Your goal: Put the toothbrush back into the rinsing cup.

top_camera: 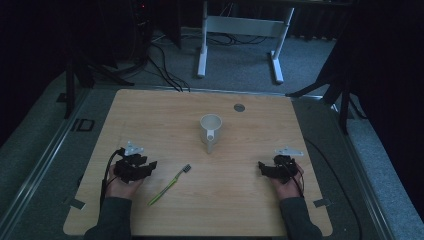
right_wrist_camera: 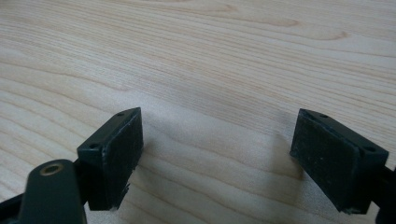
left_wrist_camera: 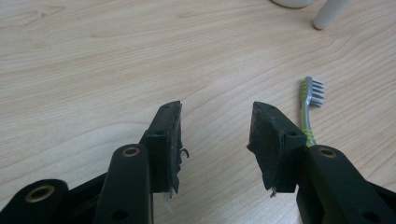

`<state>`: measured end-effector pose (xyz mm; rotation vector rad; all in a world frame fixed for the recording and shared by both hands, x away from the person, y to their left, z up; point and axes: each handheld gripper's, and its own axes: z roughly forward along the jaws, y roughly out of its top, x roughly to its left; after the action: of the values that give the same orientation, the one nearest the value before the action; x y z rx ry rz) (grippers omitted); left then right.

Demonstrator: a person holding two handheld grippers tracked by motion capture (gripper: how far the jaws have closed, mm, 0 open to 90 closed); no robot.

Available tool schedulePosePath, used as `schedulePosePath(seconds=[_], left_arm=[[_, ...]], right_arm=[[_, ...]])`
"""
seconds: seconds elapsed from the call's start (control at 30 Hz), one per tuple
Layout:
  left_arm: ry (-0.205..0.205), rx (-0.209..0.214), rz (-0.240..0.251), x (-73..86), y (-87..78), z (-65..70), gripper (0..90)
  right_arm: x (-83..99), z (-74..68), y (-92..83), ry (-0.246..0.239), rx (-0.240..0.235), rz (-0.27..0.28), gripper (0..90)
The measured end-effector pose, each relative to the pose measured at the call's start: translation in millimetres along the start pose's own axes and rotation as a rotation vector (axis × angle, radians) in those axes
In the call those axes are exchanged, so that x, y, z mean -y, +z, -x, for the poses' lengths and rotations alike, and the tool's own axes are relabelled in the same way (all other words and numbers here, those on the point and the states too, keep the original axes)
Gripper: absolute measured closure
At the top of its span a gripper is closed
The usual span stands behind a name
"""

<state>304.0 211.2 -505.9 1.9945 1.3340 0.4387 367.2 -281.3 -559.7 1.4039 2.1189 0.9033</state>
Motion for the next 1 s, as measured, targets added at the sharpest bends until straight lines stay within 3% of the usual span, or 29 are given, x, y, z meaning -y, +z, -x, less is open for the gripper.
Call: schedulePosePath(seconds=[0.63,1.0], left_arm=[[0.037,0.028,-0.013,-15.0,-11.5,-1.0,54.3],[0.046,0.009,-0.069,-23.9,-16.9,-3.3,54.4]], right_arm=[[0.1,-0.1,-0.1,0.001,0.000,0.000,16.6],[0.0,-0.3,-0.1,0.003,0.000,0.000,16.5]])
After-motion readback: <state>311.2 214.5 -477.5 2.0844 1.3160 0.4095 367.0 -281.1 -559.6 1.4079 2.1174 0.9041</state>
